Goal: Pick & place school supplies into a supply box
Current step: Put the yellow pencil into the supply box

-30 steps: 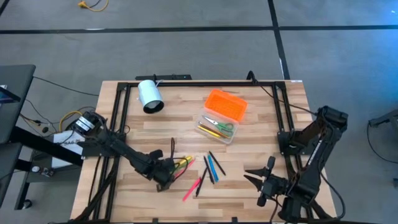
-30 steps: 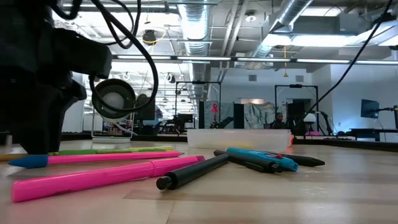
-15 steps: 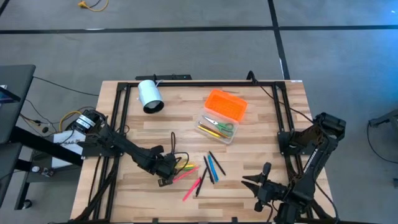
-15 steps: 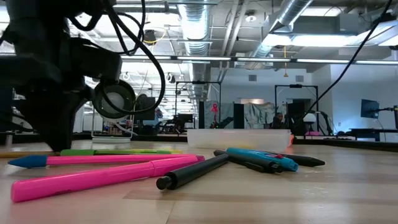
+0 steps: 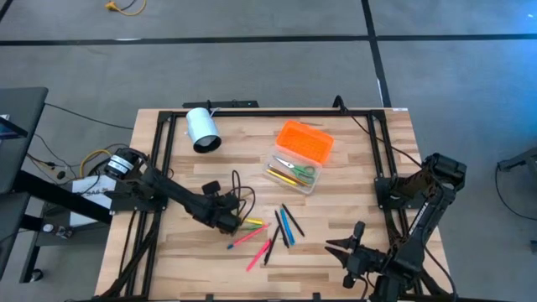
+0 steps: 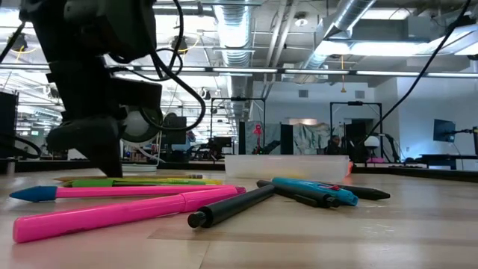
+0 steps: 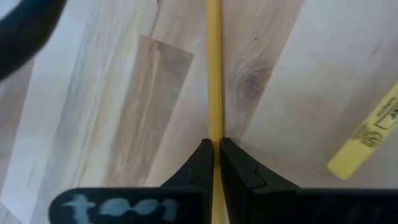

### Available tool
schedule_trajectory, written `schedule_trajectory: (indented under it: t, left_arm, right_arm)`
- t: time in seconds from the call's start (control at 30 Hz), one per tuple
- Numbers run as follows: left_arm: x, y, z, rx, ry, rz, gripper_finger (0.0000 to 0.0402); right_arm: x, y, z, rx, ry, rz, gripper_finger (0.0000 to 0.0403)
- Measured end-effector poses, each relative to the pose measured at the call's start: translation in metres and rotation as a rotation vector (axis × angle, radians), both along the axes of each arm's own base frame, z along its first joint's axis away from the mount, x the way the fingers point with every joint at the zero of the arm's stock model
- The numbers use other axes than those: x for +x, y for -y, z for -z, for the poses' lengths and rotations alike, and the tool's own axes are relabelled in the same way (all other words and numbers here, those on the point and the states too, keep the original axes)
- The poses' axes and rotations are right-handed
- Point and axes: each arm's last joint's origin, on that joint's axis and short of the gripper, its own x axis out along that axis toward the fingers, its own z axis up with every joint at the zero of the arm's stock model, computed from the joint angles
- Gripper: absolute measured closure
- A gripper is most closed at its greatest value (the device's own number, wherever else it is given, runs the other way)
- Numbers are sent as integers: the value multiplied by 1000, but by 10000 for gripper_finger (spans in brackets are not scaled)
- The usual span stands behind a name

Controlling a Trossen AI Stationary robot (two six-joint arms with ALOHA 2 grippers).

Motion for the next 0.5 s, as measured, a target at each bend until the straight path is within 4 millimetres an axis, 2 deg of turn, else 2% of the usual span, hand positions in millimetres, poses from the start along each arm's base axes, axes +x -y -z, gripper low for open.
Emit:
schedule_trajectory:
  t: [0.27, 0.5]
  left_arm:
    - [-1, 0, 0, 25, -35, 70, 401]
    - [-4, 7, 0, 55, -111, 238, 401]
  right_arm:
    - [0, 0, 0, 2, -2, 0, 326]
    - [1, -1, 0, 10, 3, 1, 326]
